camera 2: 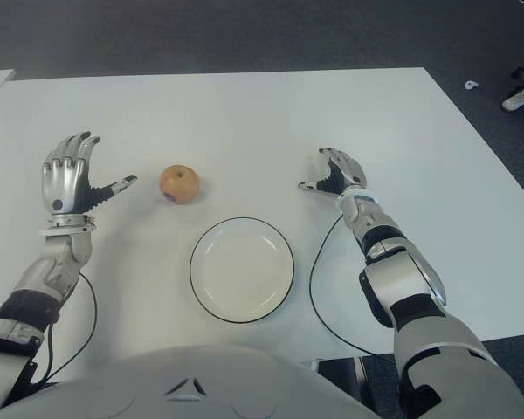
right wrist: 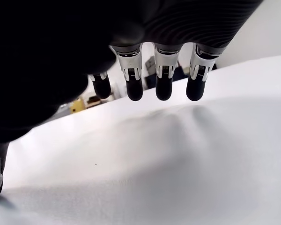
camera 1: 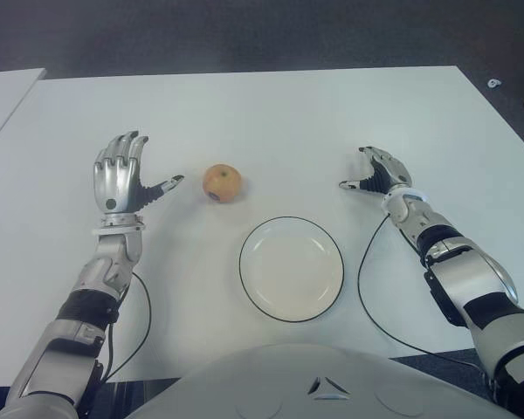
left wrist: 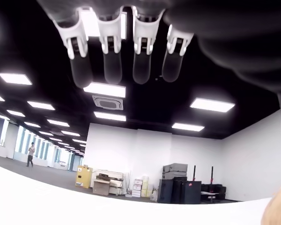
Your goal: Put the apples into the plate.
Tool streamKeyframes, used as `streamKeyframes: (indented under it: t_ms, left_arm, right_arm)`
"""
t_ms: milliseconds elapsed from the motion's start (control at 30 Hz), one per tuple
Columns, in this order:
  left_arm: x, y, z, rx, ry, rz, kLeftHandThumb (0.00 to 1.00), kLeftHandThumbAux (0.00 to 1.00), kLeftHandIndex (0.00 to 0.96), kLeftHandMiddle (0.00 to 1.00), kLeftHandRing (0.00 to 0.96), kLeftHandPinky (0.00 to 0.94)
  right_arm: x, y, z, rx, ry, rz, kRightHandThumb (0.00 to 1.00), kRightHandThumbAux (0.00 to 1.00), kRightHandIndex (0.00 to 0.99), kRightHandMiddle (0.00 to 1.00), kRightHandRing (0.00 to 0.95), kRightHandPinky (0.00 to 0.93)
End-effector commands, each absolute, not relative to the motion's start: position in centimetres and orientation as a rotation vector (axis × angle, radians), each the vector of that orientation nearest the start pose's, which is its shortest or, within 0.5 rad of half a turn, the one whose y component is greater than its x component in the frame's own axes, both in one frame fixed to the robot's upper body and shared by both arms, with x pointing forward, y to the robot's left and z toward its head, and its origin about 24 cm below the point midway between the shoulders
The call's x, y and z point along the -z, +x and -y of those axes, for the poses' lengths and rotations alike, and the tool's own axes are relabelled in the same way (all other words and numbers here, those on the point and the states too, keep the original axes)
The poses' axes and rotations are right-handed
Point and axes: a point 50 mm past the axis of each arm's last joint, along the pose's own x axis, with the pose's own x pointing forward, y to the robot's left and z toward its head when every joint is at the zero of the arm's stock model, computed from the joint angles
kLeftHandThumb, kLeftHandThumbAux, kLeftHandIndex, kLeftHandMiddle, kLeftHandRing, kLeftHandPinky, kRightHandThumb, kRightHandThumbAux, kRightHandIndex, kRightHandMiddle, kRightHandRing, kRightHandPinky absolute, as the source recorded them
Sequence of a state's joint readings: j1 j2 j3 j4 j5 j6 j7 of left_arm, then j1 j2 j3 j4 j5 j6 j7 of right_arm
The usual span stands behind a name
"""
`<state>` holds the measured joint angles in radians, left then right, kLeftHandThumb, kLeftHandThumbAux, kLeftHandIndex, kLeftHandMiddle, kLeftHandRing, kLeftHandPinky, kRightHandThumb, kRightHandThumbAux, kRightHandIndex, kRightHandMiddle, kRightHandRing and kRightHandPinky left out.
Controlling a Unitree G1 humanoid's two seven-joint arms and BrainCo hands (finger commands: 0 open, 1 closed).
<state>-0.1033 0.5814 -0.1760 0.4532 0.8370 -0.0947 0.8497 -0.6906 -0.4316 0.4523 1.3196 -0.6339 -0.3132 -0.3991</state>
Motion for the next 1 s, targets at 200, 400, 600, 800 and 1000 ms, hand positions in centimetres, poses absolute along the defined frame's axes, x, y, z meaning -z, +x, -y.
streamKeyframes:
  t_ms: [200,400,600,800,1000]
  left_arm:
    - [-3.7,25.3,-26.9,-0.387,1.462,0.336,0.312,0.366,0.208,0.18,0.19,0.24]
    - [-4.1,25.4,-26.7,-0.349,1.471,0.339,0.318,0.363,0.213,0.182,0.189,0.226]
    - [-4.7,25.8,-26.2,-0.273,1.511,0.329,0.322,0.36,0.233,0.19,0.186,0.202]
    - [-4.9,26.5,-25.8,-0.181,1.542,0.301,0.339,0.356,0.242,0.201,0.186,0.189]
    - [-4.2,27.3,-25.2,-0.095,1.541,0.251,0.34,0.351,0.241,0.2,0.178,0.17]
  right_arm:
    - [3.2,30.5,23.3,-0.191,-1.334,-0.265,0.332,0.55,0.014,0.081,0.065,0.05]
    - [3.4,30.5,23.1,-0.206,-1.325,-0.278,0.329,0.551,0.01,0.075,0.057,0.039]
    - [4.0,30.0,22.6,-0.229,-1.333,-0.29,0.306,0.553,0.002,0.077,0.059,0.04]
    - [4.7,29.3,22.5,-0.241,-1.348,-0.286,0.27,0.55,0.001,0.104,0.087,0.069]
    - [4.9,28.9,22.6,-0.242,-1.361,-0.261,0.257,0.536,0.01,0.113,0.094,0.068]
